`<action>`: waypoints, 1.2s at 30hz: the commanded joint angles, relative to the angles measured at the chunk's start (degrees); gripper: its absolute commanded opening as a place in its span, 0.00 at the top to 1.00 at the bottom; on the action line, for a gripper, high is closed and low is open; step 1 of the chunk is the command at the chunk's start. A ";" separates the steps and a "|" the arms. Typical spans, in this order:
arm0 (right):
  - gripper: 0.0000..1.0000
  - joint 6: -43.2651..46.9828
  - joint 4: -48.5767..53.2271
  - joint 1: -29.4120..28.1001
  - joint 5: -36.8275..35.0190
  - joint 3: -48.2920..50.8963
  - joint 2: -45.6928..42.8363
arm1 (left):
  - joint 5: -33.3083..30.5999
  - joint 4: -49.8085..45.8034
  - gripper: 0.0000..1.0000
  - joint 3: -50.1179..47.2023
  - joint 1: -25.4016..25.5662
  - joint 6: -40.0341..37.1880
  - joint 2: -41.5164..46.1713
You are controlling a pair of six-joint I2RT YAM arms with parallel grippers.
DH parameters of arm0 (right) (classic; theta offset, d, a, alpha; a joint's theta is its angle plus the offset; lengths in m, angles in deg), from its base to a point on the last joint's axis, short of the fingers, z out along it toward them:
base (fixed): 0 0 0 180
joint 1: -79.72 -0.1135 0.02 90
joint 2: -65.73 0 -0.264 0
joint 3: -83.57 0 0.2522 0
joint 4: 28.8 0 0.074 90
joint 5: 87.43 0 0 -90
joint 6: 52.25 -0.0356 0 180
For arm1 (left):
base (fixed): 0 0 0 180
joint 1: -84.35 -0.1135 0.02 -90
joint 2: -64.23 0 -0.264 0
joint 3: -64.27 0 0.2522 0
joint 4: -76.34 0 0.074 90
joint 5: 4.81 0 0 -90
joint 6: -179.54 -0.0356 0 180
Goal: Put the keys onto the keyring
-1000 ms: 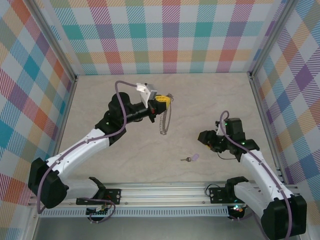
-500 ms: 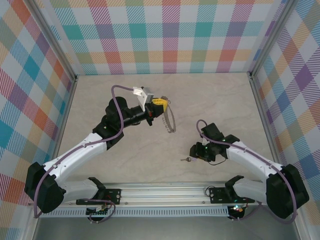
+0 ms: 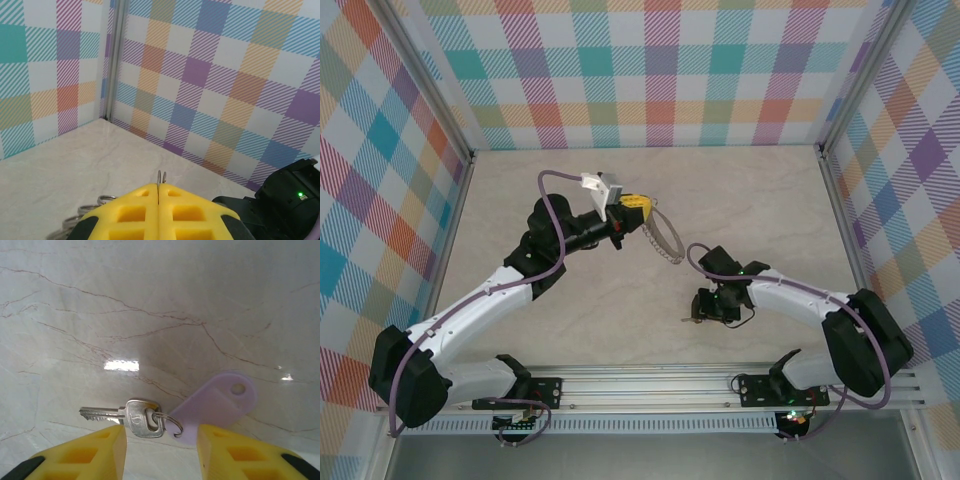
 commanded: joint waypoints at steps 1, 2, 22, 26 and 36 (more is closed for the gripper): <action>0.59 0.79 -0.73 -0.84 -0.62 -1.83 1.12 | 1.28 4.28 1.00 -0.76 -0.79 0.65 1.80; 0.60 0.73 -0.97 -0.88 -0.53 -1.82 1.39 | 1.37 4.39 1.00 -0.91 -0.91 0.78 1.78; 0.75 0.82 -2.42 -1.22 0.22 -2.40 2.38 | 1.95 5.53 1.00 -1.42 -1.95 2.26 1.71; 0.64 0.68 -2.39 -1.22 0.30 -2.11 1.74 | 2.25 5.77 1.00 -1.30 -2.05 2.37 1.68; 0.61 -1.75 2.55 -2.58 -4.48 -2.50 -2.04 | 1.77 7.27 1.00 -2.14 -2.13 2.66 1.84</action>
